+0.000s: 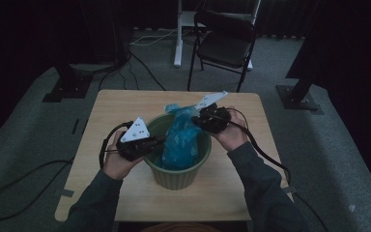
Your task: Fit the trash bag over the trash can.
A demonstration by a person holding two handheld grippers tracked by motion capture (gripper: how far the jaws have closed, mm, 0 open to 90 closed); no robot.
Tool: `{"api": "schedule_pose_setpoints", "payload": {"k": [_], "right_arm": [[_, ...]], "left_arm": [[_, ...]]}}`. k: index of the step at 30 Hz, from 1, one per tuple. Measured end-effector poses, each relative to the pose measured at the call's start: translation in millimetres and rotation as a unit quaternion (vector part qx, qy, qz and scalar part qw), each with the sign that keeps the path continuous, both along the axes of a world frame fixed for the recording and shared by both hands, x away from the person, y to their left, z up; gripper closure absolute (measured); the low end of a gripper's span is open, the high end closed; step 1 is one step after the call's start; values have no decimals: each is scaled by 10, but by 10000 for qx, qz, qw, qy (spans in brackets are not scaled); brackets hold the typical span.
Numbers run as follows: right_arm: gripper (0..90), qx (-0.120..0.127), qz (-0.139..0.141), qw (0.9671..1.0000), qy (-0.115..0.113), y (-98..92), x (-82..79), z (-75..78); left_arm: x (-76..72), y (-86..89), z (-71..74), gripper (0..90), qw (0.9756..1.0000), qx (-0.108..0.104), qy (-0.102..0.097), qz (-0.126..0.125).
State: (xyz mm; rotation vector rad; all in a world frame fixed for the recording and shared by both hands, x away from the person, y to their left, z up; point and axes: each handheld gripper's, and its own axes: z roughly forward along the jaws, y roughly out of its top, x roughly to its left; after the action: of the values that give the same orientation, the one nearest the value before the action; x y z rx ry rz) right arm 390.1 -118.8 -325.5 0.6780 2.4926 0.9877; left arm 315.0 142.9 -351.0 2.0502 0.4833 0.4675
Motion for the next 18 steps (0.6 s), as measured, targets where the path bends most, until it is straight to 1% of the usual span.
{"api": "schedule_pose_setpoints", "payload": {"k": [5,6,8,14,18], "right_arm": [[900,177,-251,9995,18,-175,43,5],[900,177,-251,9995,18,-175,43,5],[900,189,-414,9990,-17,-269,57,-10],[900,242,-623,9977,-68,-404,65,-11],[900,261,-778,9966,-106,-484,73,-10]], "left_arm": [[-4,73,-23,900,10000,27,9,83],[-4,73,-23,900,10000,27,9,83],[-9,117,-28,900,9999,12,9,147],[-13,195,-41,900,9996,50,-14,275],[-12,286,-54,900,9991,18,-15,427]]}}
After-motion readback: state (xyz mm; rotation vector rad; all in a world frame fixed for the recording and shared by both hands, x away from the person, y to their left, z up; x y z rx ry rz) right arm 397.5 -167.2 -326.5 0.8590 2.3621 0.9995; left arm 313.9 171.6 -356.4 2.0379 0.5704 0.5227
